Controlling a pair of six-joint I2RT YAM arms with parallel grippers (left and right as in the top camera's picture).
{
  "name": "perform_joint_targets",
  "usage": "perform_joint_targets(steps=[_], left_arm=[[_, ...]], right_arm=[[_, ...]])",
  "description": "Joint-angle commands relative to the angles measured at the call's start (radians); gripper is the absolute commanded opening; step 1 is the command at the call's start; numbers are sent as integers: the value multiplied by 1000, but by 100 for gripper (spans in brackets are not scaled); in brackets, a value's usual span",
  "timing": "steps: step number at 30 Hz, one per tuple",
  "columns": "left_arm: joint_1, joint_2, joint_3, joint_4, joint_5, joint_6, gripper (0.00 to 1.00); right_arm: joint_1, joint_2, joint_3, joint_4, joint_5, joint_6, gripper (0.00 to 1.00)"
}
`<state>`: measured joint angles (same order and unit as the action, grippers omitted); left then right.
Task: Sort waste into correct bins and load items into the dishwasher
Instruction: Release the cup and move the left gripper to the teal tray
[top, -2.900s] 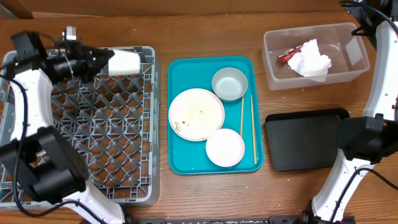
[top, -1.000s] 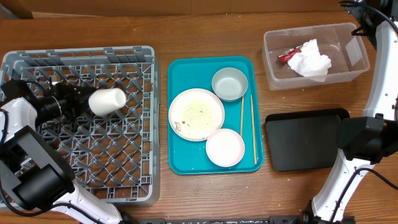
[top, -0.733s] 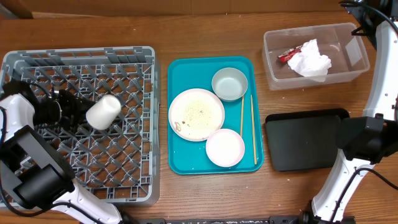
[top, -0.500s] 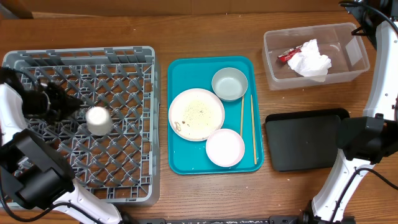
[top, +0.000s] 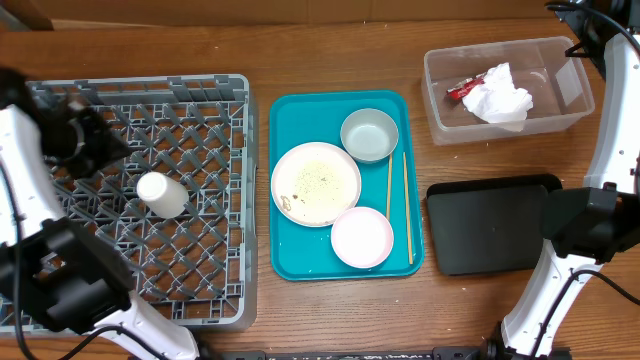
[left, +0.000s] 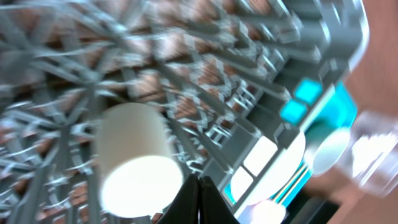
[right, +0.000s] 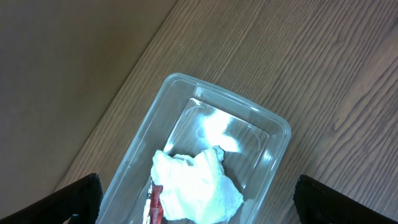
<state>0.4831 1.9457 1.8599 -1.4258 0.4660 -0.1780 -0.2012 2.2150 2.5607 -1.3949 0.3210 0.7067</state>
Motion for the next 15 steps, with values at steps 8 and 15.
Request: perform_joint_targets(steps=[8, 15], left_arm=[[-462, -29, 23, 144, -12, 246, 4], [-842, 5, 23, 413, -325, 249, 48]], right_arm=[[1, -27, 13, 4, 6, 8, 100], [1, -27, 13, 4, 6, 8, 100]])
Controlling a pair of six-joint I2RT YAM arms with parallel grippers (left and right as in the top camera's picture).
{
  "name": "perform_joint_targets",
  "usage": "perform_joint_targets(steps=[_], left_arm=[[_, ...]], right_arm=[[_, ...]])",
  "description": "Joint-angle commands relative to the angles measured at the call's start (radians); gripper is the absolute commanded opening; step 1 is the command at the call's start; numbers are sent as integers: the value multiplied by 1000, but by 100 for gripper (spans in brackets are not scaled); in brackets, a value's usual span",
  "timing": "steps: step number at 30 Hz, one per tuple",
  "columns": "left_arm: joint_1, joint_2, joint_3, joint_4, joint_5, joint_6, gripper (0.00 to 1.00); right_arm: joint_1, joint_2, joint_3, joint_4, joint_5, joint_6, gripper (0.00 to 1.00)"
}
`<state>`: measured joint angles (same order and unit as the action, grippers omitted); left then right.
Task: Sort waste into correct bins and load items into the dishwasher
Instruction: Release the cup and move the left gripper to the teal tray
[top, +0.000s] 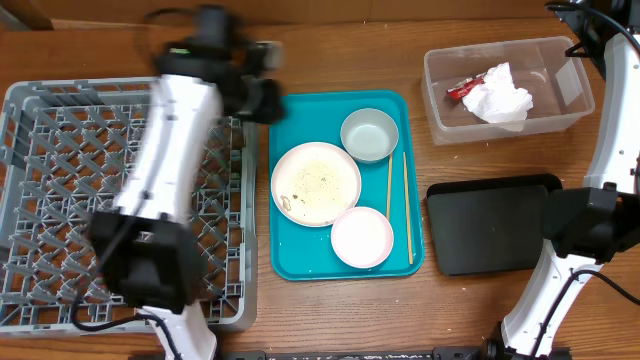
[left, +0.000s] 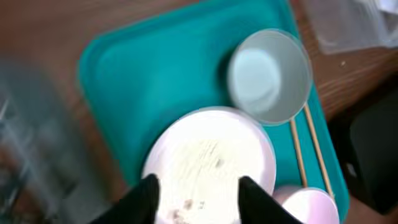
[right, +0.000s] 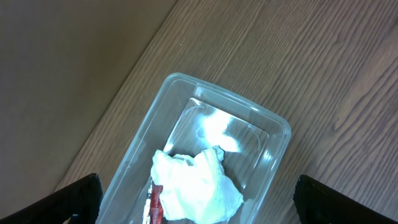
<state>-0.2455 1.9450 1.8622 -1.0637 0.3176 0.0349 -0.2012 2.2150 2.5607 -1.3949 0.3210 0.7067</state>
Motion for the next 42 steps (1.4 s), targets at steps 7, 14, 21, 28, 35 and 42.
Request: perform_joint_targets(steps=[7, 14, 21, 28, 35, 42], left_arm=[[-345, 137, 21, 251, -452, 37, 47], [-432, 292, 21, 340, -384, 119, 36], [-464, 330, 21, 338, -315, 122, 37], [-461, 338, 21, 335, -296, 122, 34], [-452, 336, 23, 364, -447, 86, 23], [-429, 330, 156, 204, -454, 3, 21]], right_arm=[[1, -27, 13, 4, 6, 8, 100], [1, -27, 13, 4, 6, 8, 100], [1, -27, 13, 4, 6, 8, 100], [1, -27, 13, 4, 6, 8, 100], [1, -27, 13, 4, 6, 8, 100], [1, -27, 13, 4, 6, 8, 100]])
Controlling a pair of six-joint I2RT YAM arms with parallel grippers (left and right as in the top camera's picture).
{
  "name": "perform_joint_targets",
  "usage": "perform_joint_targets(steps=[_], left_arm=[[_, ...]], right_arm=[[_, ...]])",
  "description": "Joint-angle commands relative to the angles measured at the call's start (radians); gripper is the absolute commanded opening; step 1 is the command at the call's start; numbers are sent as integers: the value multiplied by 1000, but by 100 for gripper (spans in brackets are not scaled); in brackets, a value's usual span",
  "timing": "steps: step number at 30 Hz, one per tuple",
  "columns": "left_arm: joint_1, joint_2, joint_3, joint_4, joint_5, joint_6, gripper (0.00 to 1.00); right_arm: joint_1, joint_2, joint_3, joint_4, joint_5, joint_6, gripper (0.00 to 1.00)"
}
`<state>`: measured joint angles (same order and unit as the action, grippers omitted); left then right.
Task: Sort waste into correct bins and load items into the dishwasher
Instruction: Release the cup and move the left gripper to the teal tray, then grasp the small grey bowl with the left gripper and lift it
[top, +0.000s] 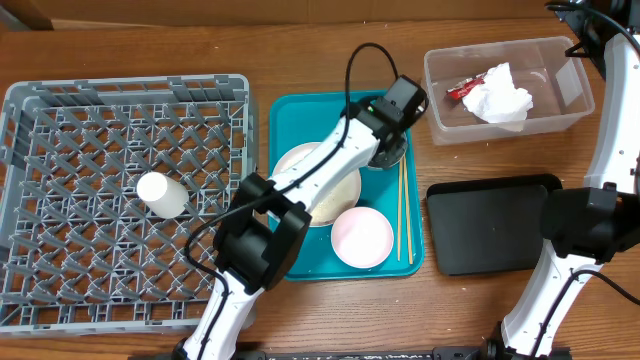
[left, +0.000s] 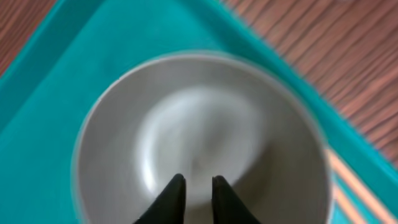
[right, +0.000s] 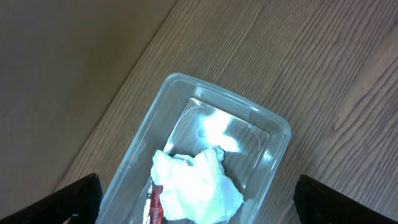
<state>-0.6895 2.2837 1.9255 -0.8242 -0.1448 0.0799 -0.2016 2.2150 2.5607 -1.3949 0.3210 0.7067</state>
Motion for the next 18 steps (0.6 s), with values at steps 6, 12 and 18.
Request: perform_joint_targets(steps=[6, 12, 18], left_arm=[[10, -10, 238, -199, 245, -21, 22], [-29, 1, 196, -207, 299, 32, 41], [-56, 35, 138, -190, 174, 32, 41]], right_arm=[[1, -27, 13, 4, 6, 8, 100], [1, -27, 13, 4, 6, 8, 100], [1, -27, 13, 4, 6, 8, 100]])
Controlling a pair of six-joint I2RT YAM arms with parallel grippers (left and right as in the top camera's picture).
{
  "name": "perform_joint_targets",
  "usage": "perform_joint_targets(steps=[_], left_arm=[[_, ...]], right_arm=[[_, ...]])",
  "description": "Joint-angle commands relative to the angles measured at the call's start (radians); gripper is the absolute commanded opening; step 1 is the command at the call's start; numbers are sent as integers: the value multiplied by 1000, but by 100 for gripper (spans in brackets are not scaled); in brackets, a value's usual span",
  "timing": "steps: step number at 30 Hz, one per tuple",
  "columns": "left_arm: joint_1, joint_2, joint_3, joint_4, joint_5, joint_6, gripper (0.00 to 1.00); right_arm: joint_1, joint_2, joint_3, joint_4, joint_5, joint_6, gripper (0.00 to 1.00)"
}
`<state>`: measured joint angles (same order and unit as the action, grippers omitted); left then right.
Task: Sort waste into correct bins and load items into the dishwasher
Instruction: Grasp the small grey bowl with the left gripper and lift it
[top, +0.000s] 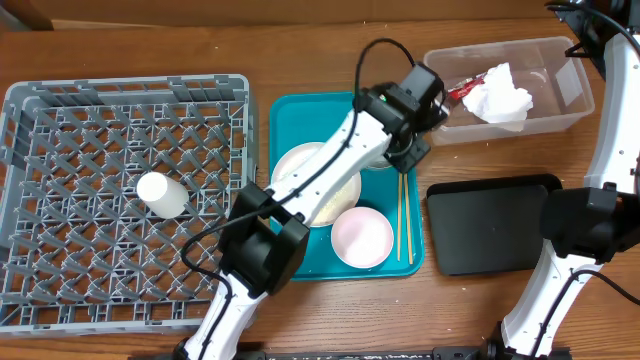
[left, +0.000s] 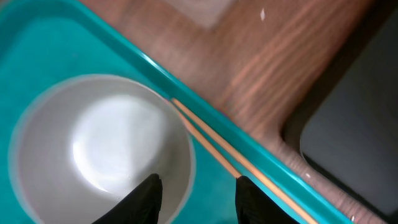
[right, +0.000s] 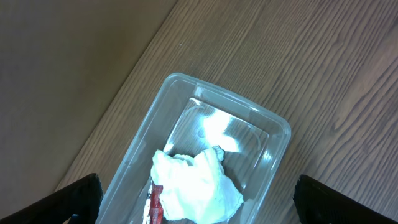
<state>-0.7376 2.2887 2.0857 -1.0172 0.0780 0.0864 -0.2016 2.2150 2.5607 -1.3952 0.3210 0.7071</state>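
Note:
My left gripper is open low over the teal tray. One finger stands inside the grey bowl, the other outside its right rim. Two wooden chopsticks lie just past the bowl. In the overhead view the arm hides most of the bowl. A soiled white plate and a pink bowl share the tray. A white cup lies in the grey dish rack. My right gripper hangs open high over the clear bin holding a crumpled tissue and a red wrapper.
A black bin sits right of the tray, near the chopsticks. The clear bin is at the back right. The right arm's base stands at the table's right edge. Bare wood separates tray and bins.
My left gripper was over the grey bowl's middle with its fingers nearly together. Now it is at the bowl's right rim with the fingers spread wide. The right arm is unchanged.
My left gripper was shut inside the dish rack beside the lying white cup. Then it was open over the tray above the plate. Later it was close above the grey bowl, fingers narrow, and now straddles that bowl's rim. The right gripper stayed over the clear bin.

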Motion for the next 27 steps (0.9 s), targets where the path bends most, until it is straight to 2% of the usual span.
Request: perform_joint_targets(steps=[1, 8, 16, 19, 23, 27], left_arm=[[-8, 39, -24, 3, -52, 26, 41], [-8, 46, -57, 25, -60, 34, 42], [-7, 46, -147, 129, -64, 35, 45], [-6, 46, -177, 158, -64, 41, 39], [-6, 45, -171, 177, -63, 2, 19], [-5, 43, -131, 172, -63, -38, 11]], right_arm=[[1, -27, 13, 5, 6, 8, 100], [1, -27, 13, 5, 6, 8, 100], [1, -27, 13, 5, 6, 8, 100], [1, -27, 13, 5, 6, 8, 100], [1, -27, 13, 5, 6, 8, 100], [1, -27, 13, 5, 6, 8, 100]])
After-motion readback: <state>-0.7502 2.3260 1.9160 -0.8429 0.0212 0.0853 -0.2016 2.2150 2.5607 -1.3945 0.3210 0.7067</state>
